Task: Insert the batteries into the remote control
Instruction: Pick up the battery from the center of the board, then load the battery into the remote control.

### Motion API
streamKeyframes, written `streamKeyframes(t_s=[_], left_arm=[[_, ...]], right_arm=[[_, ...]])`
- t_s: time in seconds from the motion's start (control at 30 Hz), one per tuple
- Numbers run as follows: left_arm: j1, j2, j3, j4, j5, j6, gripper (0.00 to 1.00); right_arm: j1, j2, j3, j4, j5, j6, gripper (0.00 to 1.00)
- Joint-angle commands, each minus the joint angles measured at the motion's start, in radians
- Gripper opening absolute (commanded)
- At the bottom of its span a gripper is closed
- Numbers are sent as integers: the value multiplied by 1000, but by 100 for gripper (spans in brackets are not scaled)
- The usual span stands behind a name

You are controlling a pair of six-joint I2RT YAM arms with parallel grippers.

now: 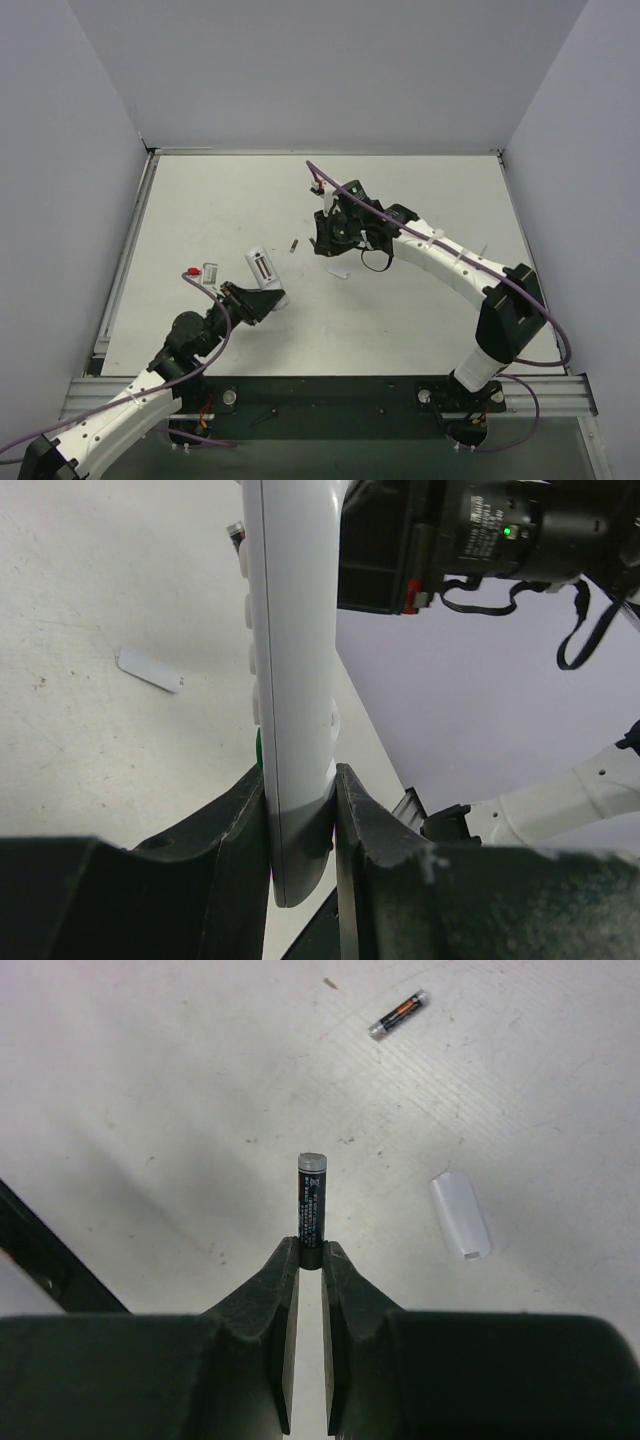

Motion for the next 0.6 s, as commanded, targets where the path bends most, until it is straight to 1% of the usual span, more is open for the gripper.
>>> streamKeyframes(t_s=[0.0,0.13,0.2,0.3,0.47,0.57], left_arm=[[5,109,-156,256,-6,-80,0],[3,221,-150,362,-2,-111,0],[2,282,-128,399,-6,-122,0],[2,348,-85,416,19,-119,0],[0,416,-70,474,26,-146,0],[0,435,-64,489,20,-156,0]], right_arm=[[22,-115,-38,-19,-84,9,0],[46,-192,-63,-19,-98,-5,0],[51,-204,-60,-21,-94,-1,0],[60,-230,-74,-12,-112,27,0],[89,-272,-95,36,-178,53,0],[112,-273,-80,56,-187,90,0]])
